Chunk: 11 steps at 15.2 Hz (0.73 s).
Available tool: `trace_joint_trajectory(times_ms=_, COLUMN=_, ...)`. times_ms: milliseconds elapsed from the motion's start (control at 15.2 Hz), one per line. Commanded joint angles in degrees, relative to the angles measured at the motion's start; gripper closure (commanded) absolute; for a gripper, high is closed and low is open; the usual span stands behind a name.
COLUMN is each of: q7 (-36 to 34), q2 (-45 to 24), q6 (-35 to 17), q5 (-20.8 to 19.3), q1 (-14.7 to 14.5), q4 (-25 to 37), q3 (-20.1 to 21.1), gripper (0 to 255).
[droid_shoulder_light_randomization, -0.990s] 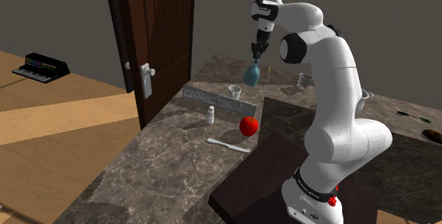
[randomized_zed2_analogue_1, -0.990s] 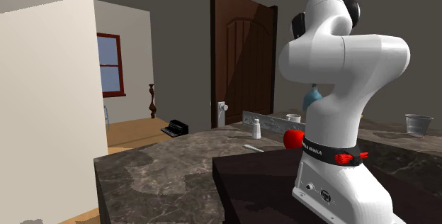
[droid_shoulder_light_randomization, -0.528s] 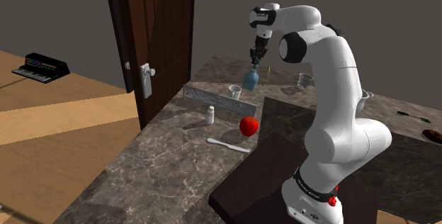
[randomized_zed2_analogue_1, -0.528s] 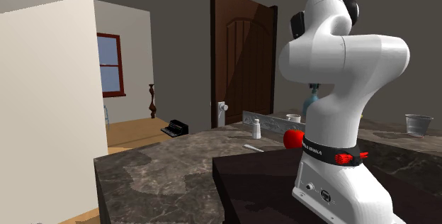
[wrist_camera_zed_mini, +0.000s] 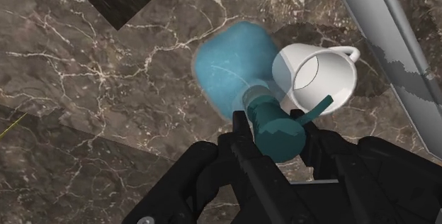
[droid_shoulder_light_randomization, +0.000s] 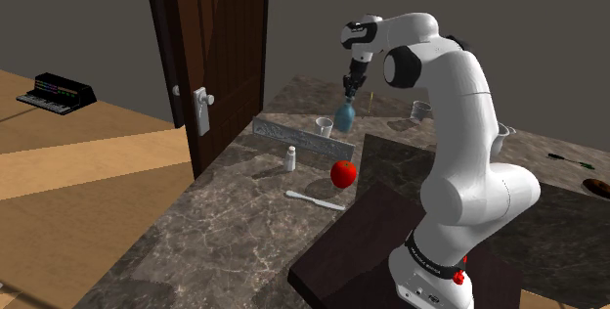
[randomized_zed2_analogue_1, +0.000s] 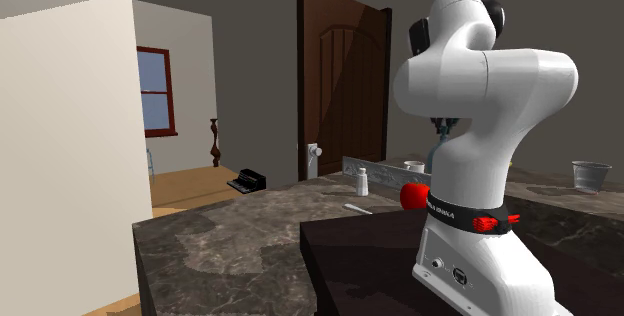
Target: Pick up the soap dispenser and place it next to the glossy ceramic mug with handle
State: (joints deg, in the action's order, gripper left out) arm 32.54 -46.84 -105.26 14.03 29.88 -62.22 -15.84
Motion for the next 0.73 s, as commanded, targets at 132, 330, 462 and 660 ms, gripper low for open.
trace_joint_trajectory(times_ms=132, q7=0.26, q2=-0.75, q6=-2.73, q5=0.25, q1=-0.19, q4=-1.97, q3=0.16, gripper=255)
trace_joint_trajectory(times_ms=330, q7=0.46, q2=-1.52, q6=-4.48, q5=0.46, q1=-0.24, q4=-2.98, q3=0.30, gripper=255)
trace_joint_trajectory(times_ms=462, q7=0.50, q2=-1.69, q6=-4.84, q5=0.50, q1=-0.24, q4=-3.17, q3=0.33, gripper=255)
trace_joint_trajectory(times_ms=660, q7=0.50, q2=-1.69, q6=-4.84, q5=0.50, q1=-0.24, q4=-3.17, q3=0.33, gripper=255)
